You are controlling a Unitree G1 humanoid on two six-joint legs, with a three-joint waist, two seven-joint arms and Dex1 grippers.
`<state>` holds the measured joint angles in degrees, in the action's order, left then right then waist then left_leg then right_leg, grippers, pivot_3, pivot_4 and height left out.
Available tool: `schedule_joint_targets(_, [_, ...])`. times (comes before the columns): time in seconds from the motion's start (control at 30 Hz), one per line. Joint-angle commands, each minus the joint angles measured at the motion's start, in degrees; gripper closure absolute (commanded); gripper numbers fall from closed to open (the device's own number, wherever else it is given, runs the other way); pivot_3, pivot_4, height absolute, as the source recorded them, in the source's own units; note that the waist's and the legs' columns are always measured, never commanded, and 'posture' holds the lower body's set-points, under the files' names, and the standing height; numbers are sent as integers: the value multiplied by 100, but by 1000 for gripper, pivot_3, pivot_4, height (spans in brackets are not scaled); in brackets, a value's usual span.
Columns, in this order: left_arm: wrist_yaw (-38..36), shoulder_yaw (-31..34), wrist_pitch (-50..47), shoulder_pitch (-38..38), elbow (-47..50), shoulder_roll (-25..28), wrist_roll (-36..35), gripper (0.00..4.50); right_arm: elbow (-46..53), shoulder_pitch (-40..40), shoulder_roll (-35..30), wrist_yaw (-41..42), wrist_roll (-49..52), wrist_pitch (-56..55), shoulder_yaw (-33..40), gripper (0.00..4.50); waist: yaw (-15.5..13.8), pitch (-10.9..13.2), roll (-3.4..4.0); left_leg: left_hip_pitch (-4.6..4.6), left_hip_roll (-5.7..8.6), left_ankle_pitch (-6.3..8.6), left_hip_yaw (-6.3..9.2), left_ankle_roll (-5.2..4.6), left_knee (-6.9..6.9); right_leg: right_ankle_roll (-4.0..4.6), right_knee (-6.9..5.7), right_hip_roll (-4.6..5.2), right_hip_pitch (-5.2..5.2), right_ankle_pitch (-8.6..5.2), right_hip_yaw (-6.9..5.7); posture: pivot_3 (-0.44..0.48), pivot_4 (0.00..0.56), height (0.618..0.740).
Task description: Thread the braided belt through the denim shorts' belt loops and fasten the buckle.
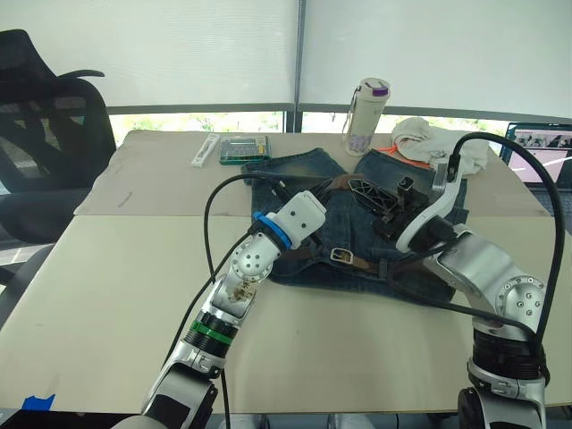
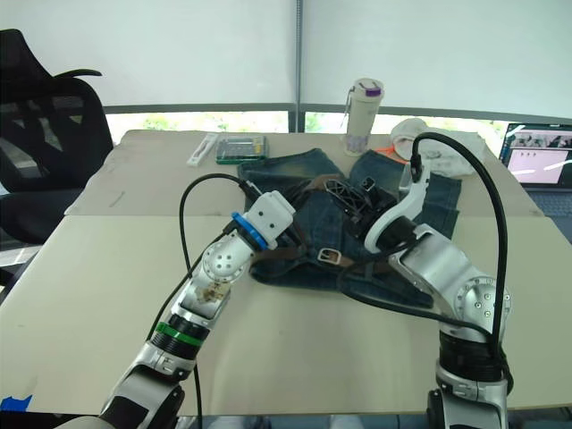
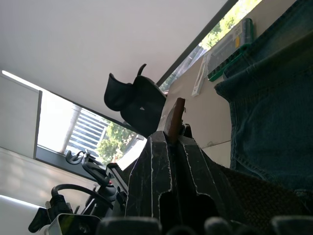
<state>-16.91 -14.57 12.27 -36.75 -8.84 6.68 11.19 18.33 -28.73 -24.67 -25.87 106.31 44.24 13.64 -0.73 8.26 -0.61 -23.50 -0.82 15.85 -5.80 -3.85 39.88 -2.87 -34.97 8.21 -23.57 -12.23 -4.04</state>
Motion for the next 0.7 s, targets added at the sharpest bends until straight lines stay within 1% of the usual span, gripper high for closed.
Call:
schedule_joint_targets(0.03, [149,163,-95,45,98,-22,-39,4496,383,35,-292,729,-394,47,25,4112,0,0,0,-1,0,1,0,-1,1,0,0,1,0,0,0,0,150,737])
schedule_joint_targets(0.07, [135,215,-199,82,90,-12,-81,4500,408,93,-436,946,-770,54,-2,3708,3,0,0,-2,0,3,0,-6,3,-1,1,1,0,1,0,0,150,737])
schedule_joint_targets(0.1, [111,251,-280,116,80,13,-107,4500,415,159,-587,1148,-1188,38,-41,3419,6,0,0,-1,0,5,-1,-9,3,-1,1,1,-1,1,0,0,150,737])
schedule_joint_targets(0.17, [-8,288,-458,202,59,104,-152,4500,415,317,-980,1633,-2332,-79,-251,2781,6,0,0,0,-1,6,-1,-11,3,-2,0,1,-1,0,0,0,150,737])
schedule_joint_targets(0.27, [-93,363,-542,274,-14,277,-160,4500,511,675,-1805,2806,-4469,-521,-1063,1745,3,0,0,-1,1,5,-5,-9,4,-6,0,1,-4,-2,1,0,150,737])
schedule_joint_targets(0.37, [-180,415,-439,262,-175,573,-78,4500,306,907,-2437,3559,-6404,-1118,-2037,1745,5,1,-1,-3,2,1,-10,-1,6,-10,3,2,-11,-5,5,0,150,737])
schedule_joint_targets(0.43, [-200,426,-336,237,-294,732,-24,4500,97,948,-2663,3946,-7469,-1559,-2554,1745,7,2,-3,-4,3,-2,-14,4,8,-11,4,2,-17,-6,8,0,150,737])
schedule_joint_targets(0.47, [-200,437,-311,230,-335,780,-26,4500,-7,955,-2686,4089,-7820,-1707,-2700,1745,7,2,-4,-4,2,-3,-17,5,8,-12,3,2,-21,-6,9,0,150,737])
schedule_joint_targets(0.57, [-205,455,-291,217,-394,853,-55,4500,-274,908,-2448,4264,-8358,-1899,-2747,1745,5,3,-6,-13,3,-9,-29,15,13,-12,0,4,-42,-6,14,0,150,737])
schedule_joint_targets(0.7, [-192,469,-359,288,-386,903,-37,4500,-376,908,-2244,4776,-8828,-1996,-2849,1745,0,3,-6,-23,2,-12,-31,19,24,-12,-1,3,-47,-6,13,0,150,737])
